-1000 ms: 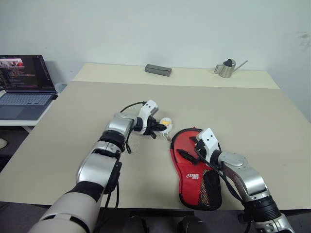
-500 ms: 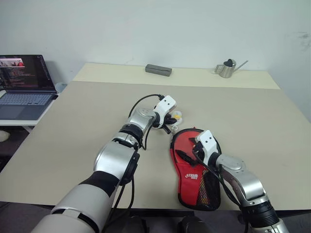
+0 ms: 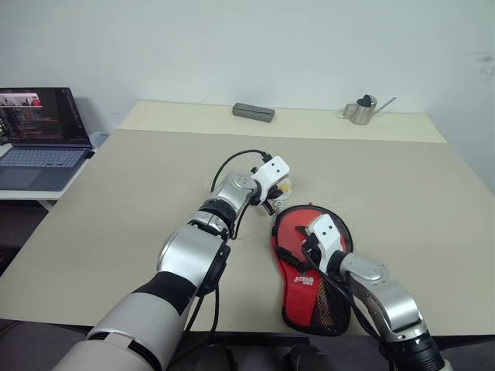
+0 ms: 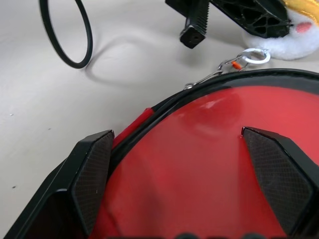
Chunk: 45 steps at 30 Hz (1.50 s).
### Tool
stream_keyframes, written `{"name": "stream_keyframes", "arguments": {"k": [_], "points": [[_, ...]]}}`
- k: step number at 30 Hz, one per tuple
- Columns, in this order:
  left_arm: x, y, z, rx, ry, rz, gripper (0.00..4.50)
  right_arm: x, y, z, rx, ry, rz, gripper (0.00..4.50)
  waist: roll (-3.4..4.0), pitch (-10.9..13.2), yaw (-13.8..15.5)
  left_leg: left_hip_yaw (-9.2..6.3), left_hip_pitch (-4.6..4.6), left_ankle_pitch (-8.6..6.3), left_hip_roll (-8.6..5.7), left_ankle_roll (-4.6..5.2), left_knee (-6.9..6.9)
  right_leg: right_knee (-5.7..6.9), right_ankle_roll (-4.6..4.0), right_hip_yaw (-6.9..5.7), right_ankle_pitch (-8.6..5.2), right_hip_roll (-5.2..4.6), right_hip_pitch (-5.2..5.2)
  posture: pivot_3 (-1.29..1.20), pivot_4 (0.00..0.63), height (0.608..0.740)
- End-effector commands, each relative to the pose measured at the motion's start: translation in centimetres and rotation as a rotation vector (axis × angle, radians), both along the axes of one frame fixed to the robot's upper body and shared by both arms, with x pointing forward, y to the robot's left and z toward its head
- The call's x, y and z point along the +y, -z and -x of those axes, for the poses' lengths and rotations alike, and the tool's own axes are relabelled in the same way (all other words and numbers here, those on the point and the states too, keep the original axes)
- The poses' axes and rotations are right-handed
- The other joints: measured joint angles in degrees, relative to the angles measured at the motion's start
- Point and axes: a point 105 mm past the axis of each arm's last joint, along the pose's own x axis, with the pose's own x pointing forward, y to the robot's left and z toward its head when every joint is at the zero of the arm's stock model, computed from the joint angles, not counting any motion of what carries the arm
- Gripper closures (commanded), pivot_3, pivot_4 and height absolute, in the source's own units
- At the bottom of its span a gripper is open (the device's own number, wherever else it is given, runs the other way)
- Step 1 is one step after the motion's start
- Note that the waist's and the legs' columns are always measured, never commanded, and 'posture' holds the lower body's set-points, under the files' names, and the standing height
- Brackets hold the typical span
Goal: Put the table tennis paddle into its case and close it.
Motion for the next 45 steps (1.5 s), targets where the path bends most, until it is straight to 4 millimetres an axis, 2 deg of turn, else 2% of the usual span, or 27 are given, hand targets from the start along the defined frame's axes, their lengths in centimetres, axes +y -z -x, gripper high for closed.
{"name": "stream_keyframes", "arguments": {"k": [1, 10, 18, 29, 34, 41, 45], "points": [[-0.5, -4.2, -1.5, -0.169, -0.028, 0.006, 4.42, 0.2, 5.9, 3.3, 0.284, -0.021, 0.05, 0.0, 0.01, 0.0, 0.0, 0.0, 0.0, 0.0, 0.0, 0.0, 0.0, 0.0, 0.0, 0.0, 0.0, 0.0, 0.0, 0.0, 0.15, 0.74], [-2.2, -6.3, -1.7, -0.246, -0.022, 0.028, 4.43, 0.3, 6.0, 4.2, 0.298, -0.007, 0.043, 0.0, 0.0, 0.0, 0.7, -0.01, 0.0, 0.0, -0.03, -0.01, 0.0, -0.03, 0.01, -0.02, -0.01, -0.02, 0.01, 0.0, 0.15, 0.74], [-2.9, -6.4, -1.5, -0.283, 0.004, -0.019, 4.43, 0.4, 6.2, 5.0, 0.315, 0.012, 0.033, 0.0, 0.0, 0.0, 0.9, -0.01, -0.01, 0.0, -0.05, -0.01, 0.0, -0.05, 0.01, -0.03, -0.01, -0.04, 0.01, 0.0, 0.15, 0.74], [-2.9, -6.4, -1.8, -0.336, -0.007, -0.082, 4.43, 0.8, 6.6, 7.0, 0.344, 0.032, 0.024, 0.0, 0.01, 0.0, 0.9, -0.02, -0.02, 0.0, -0.06, -0.01, 0.0, -0.07, 0.17, -0.05, -0.1, -0.05, 0.02, 0.0, 0.15, 0.74], [-2.9, -7.5, -2.1, -0.37, -0.048, -0.053, 4.43, 0.7, 6.6, 7.6, 0.354, 0.045, 0.023, 0.0, 0.0, 0.0, 1.1, -0.03, -0.04, 0.0, -0.08, -0.01, -0.01, -0.09, 0.18, -0.06, -0.1, -0.07, 0.02, 0.0, 0.15, 0.74], [-4.0, -9.9, -2.2, -0.418, -0.064, 0.012, 4.43, 0.6, 6.7, 8.2, 0.364, 0.055, 0.022, 0.0, 0.01, 0.0, 1.1, -0.02, -0.05, 0.01, -0.1, -0.01, 0.0, -0.09, 0.19, -0.05, -0.11, -0.09, 0.01, 0.0, 0.15, 0.74], [-4.3, -10.5, -2.1, -0.427, -0.065, 0.029, 4.43, 0.8, 6.7, 8.4, 0.369, 0.058, 0.018, 0.0, 0.01, 0.0, 1.1, -0.02, -0.06, 0.01, -0.1, -0.01, 0.0, -0.1, 0.2, -0.05, -0.11, -0.09, 0.0, 0.0, 0.15, 0.74]]}}
